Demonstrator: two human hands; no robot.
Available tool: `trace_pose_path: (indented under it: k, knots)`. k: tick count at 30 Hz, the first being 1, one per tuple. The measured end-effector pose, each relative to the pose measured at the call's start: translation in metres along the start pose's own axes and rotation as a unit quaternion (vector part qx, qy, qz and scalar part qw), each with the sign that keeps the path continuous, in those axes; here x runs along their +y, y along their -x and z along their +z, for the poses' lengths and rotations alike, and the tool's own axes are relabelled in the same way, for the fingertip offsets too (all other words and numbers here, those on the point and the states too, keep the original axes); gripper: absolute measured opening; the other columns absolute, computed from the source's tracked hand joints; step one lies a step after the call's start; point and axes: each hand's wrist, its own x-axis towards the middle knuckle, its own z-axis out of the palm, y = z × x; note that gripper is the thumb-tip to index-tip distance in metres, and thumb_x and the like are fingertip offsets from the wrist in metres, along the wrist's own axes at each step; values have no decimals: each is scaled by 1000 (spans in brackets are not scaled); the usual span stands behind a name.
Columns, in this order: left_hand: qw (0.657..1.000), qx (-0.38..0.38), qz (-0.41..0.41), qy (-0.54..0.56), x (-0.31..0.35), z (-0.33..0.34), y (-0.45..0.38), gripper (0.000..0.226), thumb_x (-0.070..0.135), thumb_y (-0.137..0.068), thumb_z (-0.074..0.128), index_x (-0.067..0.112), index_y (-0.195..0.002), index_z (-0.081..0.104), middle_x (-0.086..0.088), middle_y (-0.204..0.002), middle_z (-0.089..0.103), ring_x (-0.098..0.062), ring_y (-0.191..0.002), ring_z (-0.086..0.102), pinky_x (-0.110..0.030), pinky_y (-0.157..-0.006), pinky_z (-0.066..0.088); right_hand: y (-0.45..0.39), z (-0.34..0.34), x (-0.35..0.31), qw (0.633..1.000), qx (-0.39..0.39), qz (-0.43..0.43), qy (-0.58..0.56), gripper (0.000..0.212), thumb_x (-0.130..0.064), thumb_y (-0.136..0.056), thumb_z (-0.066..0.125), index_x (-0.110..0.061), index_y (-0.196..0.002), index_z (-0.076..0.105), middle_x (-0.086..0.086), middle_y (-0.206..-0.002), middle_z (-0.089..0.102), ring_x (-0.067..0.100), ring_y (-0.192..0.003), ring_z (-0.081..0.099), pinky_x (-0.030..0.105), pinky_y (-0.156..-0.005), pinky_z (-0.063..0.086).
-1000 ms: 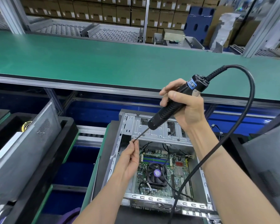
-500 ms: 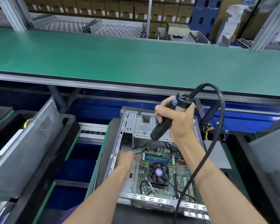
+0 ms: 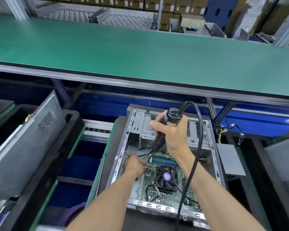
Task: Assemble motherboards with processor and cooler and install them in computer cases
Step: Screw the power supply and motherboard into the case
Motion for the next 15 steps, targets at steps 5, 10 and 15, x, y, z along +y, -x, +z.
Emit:
trace_pose_path:
  k: [5,10,15]
  knots:
    - [998,3,19,-54,4,0,-5,17,4,-89,72,12,-104,69,0,-106,69,-11,-86,60,-21,-83,47,0,0,9,1000,-3,8,2,19,-2,-76,76,-11,-64,65,16,-60,63,25,-45,53,37,-54,48]
    - [996,2,34,-79,5,-1,-4,18,12,-91,72,12,-109,70,-4,-109,70,-19,-97,65,-31,-94,54,-2,2,13,1000,-8,1,3,23,-2,-76,75,-18,-61,66,9,-58,64,23,-44,52,32,-55,48]
    - [996,5,34,-79,5,-1,-3,14,6,-91,68,14,-103,71,-2,-106,70,-18,-93,65,-33,-94,55,-1,5,11,997,-71,-2,30,13,0,-72,75,1,-66,64,20,-60,60,27,-46,54,38,-53,47]
